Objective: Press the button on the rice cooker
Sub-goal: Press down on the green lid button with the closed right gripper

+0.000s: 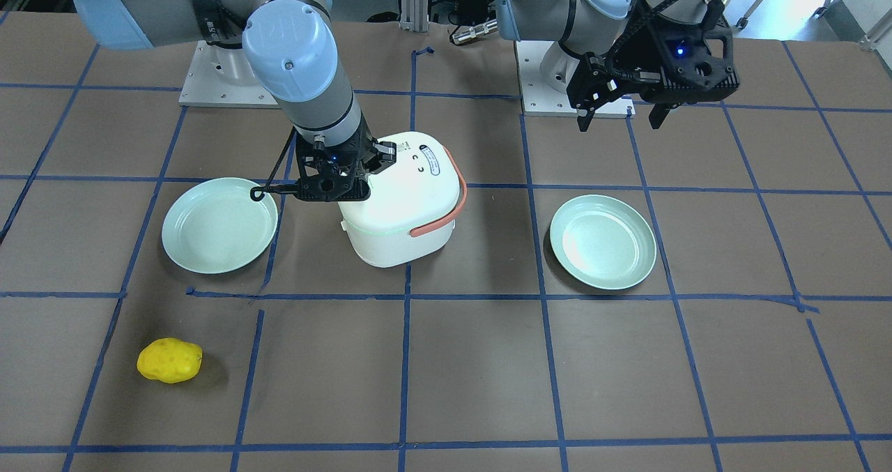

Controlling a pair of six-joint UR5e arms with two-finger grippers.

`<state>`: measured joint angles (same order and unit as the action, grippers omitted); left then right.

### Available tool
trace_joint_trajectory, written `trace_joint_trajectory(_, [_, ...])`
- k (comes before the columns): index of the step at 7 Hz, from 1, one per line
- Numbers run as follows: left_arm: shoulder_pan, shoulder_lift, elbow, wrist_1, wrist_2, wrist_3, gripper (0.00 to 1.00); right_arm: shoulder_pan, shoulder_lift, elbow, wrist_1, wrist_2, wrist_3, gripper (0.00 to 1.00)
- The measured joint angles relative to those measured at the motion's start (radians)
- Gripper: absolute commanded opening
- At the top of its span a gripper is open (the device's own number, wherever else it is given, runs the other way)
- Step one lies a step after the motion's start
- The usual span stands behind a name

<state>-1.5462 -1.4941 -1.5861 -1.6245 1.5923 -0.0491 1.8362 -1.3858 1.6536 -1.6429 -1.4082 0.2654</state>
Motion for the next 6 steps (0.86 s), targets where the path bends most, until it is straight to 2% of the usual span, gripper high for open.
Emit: trace_joint_trajectory(6, [0.000, 0.000, 0.000, 0.000, 0.000, 0.000, 1.00, 0.000, 0.011, 0.000, 0.000, 0.001, 0.000, 0.03])
